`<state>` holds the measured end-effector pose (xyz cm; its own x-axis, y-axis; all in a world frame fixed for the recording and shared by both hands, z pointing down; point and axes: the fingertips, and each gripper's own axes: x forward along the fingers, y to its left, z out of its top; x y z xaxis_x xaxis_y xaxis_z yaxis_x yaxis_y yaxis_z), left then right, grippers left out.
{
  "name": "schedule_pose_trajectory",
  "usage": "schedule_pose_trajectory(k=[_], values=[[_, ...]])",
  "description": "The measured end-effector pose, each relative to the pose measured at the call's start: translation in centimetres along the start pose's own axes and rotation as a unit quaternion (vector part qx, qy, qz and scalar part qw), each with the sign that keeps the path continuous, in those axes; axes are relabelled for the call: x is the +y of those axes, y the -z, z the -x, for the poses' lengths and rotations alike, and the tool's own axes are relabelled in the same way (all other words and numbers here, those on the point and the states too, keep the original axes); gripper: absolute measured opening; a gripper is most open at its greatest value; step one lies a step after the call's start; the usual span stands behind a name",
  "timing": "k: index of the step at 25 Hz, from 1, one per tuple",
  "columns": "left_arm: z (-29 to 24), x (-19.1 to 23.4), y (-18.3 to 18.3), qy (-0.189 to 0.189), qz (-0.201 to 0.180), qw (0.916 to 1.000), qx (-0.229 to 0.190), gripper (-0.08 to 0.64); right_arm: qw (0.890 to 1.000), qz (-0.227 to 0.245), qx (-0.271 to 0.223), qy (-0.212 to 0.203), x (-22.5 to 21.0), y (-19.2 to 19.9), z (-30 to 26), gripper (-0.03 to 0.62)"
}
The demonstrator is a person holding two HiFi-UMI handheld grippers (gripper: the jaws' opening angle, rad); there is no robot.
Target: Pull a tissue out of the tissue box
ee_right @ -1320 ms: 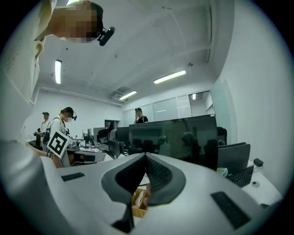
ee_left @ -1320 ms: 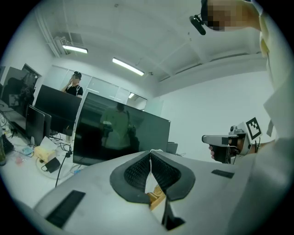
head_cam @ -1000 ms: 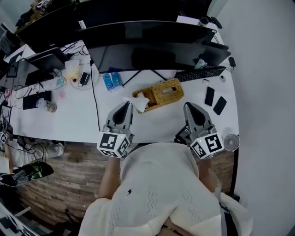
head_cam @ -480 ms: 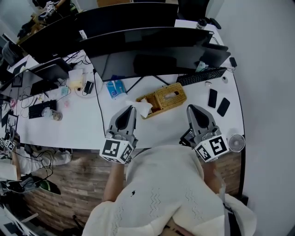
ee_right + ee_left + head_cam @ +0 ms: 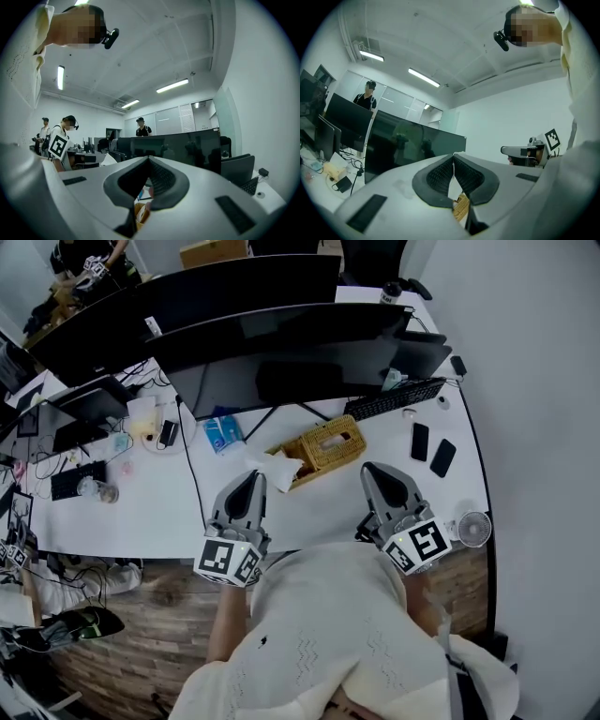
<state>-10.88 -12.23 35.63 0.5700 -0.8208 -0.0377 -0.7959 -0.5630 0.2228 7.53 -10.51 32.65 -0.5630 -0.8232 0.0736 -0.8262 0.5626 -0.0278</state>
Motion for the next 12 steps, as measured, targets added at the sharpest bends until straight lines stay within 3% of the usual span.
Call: schedule_pose_trajectory(k=[12], values=[[-0.07,-0.5,-0.01,0.009,0.006,0.9999,-0.007,0.014,1.0,0.006,0.005,-0.003,0.49,-0.01,0.02,0.0]])
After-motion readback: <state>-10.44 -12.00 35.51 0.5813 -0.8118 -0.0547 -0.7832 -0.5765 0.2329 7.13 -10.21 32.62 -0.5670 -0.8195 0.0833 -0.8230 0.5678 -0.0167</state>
